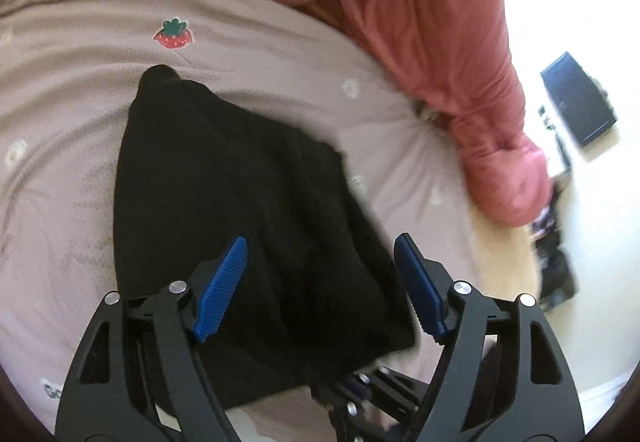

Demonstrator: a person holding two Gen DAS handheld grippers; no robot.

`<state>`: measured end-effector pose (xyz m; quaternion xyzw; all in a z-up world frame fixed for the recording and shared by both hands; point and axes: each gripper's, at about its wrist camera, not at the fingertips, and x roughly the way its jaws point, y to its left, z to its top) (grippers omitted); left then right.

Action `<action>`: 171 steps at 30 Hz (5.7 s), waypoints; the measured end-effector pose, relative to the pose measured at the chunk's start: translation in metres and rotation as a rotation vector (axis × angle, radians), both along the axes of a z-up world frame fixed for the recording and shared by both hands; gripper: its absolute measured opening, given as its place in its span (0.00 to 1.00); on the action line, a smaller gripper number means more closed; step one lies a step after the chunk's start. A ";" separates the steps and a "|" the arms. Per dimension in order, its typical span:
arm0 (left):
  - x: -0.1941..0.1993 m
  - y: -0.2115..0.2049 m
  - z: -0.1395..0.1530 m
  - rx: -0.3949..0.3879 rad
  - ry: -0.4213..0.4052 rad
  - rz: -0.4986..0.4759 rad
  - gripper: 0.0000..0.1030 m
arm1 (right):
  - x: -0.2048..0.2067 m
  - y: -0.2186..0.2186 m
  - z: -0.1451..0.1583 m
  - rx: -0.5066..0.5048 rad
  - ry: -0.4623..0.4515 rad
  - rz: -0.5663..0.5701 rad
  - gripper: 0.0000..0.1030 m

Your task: Fold small clothes

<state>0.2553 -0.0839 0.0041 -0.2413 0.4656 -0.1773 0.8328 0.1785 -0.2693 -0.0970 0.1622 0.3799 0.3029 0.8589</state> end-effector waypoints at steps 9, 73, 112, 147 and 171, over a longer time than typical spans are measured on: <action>-0.028 0.036 0.007 0.293 -0.085 0.106 0.65 | -0.006 -0.020 -0.002 0.025 0.050 -0.002 0.11; -0.061 0.026 -0.030 0.415 -0.118 0.039 0.67 | 0.128 -0.016 0.049 -0.138 0.059 0.087 0.07; -0.069 0.021 -0.044 0.405 -0.062 -0.009 0.69 | 0.093 -0.025 0.035 -0.320 0.021 -0.097 0.59; -0.173 0.054 0.000 0.464 -0.219 0.098 0.91 | -0.088 -0.017 0.082 -0.364 -0.227 -0.218 0.95; -0.195 0.059 -0.020 0.444 -0.167 0.122 0.91 | -0.111 0.007 0.037 -0.466 -0.131 -0.222 0.96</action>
